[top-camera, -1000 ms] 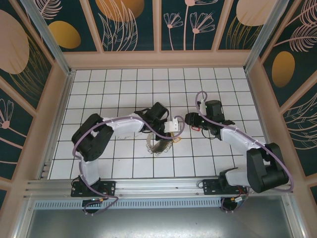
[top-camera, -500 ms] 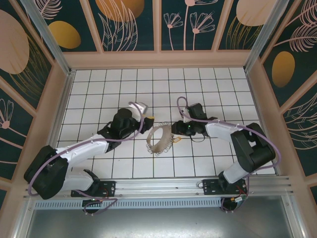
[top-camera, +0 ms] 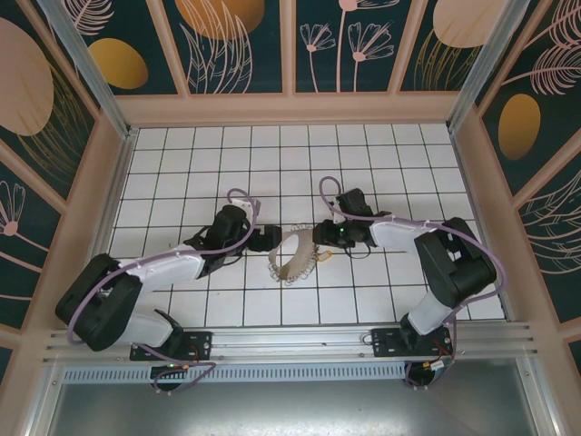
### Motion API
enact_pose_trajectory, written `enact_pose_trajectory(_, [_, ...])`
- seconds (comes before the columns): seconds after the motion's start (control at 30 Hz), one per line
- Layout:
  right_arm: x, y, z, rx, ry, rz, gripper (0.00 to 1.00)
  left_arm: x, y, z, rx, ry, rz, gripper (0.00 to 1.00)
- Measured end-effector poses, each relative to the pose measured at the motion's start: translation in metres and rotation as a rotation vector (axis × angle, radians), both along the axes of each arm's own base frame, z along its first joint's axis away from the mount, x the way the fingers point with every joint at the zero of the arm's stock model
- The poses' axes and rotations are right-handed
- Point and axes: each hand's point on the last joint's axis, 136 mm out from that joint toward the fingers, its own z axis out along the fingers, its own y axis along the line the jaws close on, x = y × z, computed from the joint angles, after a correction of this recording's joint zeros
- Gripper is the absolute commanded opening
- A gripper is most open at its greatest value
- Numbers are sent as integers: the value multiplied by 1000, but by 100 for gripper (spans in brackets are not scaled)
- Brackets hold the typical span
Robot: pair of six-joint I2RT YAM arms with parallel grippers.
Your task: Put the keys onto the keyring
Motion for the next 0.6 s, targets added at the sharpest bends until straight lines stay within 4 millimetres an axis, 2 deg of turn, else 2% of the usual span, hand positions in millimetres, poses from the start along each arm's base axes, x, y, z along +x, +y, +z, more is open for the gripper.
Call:
enact_pose_trajectory(0.1, [-1,3,-2,17,10,8,41,-5,-8,-14,-3,72,-36,87])
enact_pose_trajectory(0.2, [-2,8,-2,37,14,24,39,-5,-16,-18,-8,111,-60,85])
enact_pose_trajectory(0.4, [-5,17,-3,84,32,52,32,-7,-30,-34,-21,193,-108,74])
enact_pose_trajectory(0.5, [-4,19,-3,93,30,57,30,-11,-31,-47,-11,234,-119,73])
enact_pose_trajectory(0.6, [-4,23,-2,116,29,61,29,-10,-33,-47,-24,242,-115,70])
